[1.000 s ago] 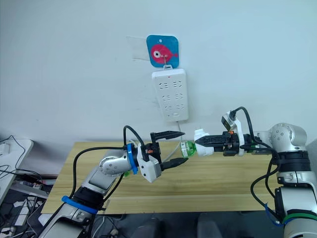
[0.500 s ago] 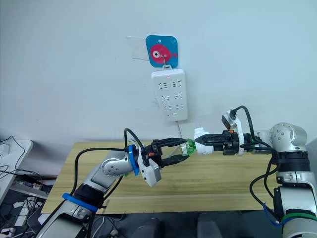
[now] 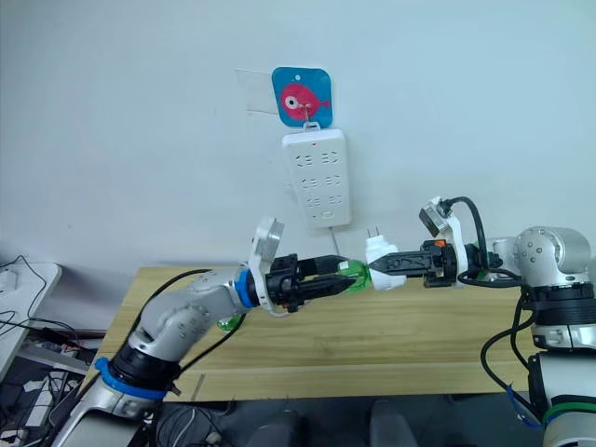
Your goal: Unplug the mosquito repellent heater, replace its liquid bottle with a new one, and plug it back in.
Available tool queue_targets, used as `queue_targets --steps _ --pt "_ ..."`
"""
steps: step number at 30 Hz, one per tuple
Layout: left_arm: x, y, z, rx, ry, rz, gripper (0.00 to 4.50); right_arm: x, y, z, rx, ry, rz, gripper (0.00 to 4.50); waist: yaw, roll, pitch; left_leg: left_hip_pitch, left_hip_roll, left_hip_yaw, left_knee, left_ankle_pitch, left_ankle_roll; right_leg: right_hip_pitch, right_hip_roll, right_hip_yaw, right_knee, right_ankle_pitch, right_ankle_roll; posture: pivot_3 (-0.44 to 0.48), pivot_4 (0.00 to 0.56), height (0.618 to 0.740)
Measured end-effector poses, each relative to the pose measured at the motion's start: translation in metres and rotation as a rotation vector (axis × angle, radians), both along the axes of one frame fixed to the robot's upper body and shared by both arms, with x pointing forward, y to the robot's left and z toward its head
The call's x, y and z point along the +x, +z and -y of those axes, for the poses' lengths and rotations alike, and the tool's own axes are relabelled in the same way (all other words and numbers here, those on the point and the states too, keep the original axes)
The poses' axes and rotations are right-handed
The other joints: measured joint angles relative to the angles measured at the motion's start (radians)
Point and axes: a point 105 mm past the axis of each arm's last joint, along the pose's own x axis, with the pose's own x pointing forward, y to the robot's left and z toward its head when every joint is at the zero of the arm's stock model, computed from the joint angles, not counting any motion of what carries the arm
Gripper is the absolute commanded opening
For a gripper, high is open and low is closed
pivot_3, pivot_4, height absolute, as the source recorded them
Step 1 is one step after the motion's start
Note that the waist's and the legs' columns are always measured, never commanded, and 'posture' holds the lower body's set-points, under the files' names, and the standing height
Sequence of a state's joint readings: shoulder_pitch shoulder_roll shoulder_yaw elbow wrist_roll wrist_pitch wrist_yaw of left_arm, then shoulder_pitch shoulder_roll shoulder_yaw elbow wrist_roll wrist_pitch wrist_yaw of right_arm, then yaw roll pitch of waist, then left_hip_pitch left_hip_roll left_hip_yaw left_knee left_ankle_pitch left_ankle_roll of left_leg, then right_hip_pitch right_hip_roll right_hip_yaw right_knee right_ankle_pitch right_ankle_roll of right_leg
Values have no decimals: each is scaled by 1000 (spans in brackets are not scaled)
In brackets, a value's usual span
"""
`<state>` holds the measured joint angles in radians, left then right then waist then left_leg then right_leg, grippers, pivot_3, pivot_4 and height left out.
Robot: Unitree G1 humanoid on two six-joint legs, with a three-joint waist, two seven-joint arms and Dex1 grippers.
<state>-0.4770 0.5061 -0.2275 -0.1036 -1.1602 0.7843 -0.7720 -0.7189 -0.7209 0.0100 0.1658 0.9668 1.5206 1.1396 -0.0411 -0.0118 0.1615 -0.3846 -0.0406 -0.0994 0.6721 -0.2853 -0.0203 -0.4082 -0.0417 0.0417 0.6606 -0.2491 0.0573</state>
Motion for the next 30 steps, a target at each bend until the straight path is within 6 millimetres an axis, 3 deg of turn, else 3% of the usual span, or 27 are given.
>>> queue_targets --steps 4,8,15,17,22,25,30 --pt "2 -7 -7 -58 -39 -296 2220 -1 -4 -6 -2 16 -9 3028 -3 0 0 -1 0 -1 3 0 0 0 0 0 1 -1 -1 -25 152 740" --pt "13 -2 -17 -96 29 -322 2220 0 -8 -4 -17 1 -32 3028 1 0 0 -1 0 -1 3 0 -1 0 0 1 0 0 -1 -40 152 740" --pt "23 10 -19 -122 80 -273 4318 0 -10 -1 -33 -18 -54 3028 8 0 0 -1 0 0 3 0 -1 0 -1 1 0 0 -1 -47 156 740" --pt "25 10 -24 -98 99 -228 4453 1 -9 0 -32 -29 -56 3028 8 0 0 -1 0 0 3 0 -1 0 -1 2 0 0 -1 -44 158 740" --pt "2 20 -37 114 91 231 4453 13 -9 11 11 -123 -102 3028 7 1 1 -1 -1 4 0 0 -2 -1 -1 4 -2 -1 -2 -28 164 740" --pt "-12 2 -32 247 74 560 4453 17 -10 13 23 -149 -114 3028 11 1 1 2 -1 7 -5 0 -2 0 -4 5 -5 0 -3 -24 164 740" --pt "-7 -16 -27 347 147 983 4453 17 -12 8 20 -140 -127 3028 15 1 1 0 -1 6 -6 0 -1 0 -6 3 -10 1 -5 -18 166 740"
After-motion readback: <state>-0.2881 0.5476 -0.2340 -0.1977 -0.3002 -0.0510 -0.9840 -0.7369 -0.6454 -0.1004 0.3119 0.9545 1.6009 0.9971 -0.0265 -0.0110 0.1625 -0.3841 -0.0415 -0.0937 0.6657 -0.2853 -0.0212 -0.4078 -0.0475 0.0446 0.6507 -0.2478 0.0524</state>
